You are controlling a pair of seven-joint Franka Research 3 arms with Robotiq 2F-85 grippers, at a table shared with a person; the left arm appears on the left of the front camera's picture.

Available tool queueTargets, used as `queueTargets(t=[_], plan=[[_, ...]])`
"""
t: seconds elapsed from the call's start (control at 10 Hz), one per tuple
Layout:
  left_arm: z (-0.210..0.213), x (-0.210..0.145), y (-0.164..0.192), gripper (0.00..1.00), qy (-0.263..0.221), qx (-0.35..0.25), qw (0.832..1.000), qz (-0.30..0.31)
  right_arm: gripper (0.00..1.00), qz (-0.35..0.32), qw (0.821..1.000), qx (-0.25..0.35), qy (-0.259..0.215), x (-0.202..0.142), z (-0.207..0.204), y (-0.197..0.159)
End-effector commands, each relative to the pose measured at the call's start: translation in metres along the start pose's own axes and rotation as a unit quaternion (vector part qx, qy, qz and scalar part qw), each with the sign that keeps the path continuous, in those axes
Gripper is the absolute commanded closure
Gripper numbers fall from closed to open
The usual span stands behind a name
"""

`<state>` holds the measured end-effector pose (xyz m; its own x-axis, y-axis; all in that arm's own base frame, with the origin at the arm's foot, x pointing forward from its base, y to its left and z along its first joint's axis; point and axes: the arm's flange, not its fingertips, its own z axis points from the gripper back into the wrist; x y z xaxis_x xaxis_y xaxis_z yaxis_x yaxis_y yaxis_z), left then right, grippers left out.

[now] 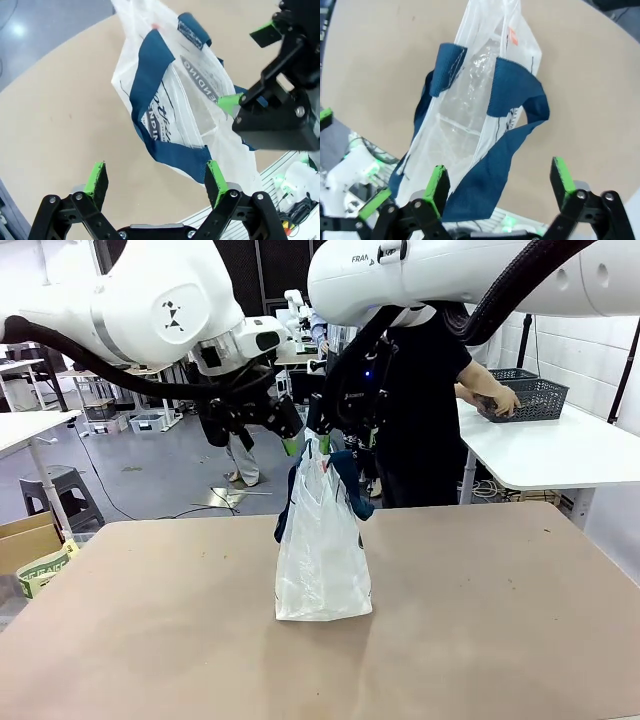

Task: Transfer purchased items from the store into the shopping bag.
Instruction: Open the Reusable shopping bag in the center of the table.

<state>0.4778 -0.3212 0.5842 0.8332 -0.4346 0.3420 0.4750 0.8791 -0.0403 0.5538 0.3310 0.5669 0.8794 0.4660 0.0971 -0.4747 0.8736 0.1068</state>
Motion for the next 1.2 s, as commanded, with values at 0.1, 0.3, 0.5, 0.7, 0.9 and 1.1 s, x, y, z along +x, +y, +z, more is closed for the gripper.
queueTargets(t=[0.1, 0.3, 0.5, 0.7, 0.9, 1.1], plan=[[-0.003, 0.017, -0.01, 0.0, 0.028, 0.009, 0.999, 0.032, 0.0, -0.024, 1.0, 0.003, 0.007, -0.012, -0.009, 0.007], [-0.006, 0.022, -0.014, 0.0, 0.032, -0.004, 0.998, 0.046, 0.0, -0.042, 0.999, 0.008, 0.013, -0.011, -0.014, 0.009], [-0.01, 0.025, -0.015, 0.0, 0.036, -0.006, 0.998, 0.052, 0.0, -0.07, 0.997, 0.003, 0.012, -0.004, -0.019, 0.004], [-0.011, 0.026, -0.013, 0.0, 0.034, -0.017, 0.997, 0.064, 0.0, -0.097, 0.995, 0.005, 0.015, 0.007, -0.02, -0.006], [-0.016, 0.027, -0.013, 0.0, 0.04, -0.017, 0.996, 0.073, 0.0, -0.114, 0.993, 0.0, 0.021, 0.018, -0.026, -0.013], [-0.024, 0.03, -0.014, 0.0, 0.033, -0.026, 0.996, 0.081, 0.0, -0.13, 0.991, 0.0, 0.023, 0.026, -0.03, -0.016]])
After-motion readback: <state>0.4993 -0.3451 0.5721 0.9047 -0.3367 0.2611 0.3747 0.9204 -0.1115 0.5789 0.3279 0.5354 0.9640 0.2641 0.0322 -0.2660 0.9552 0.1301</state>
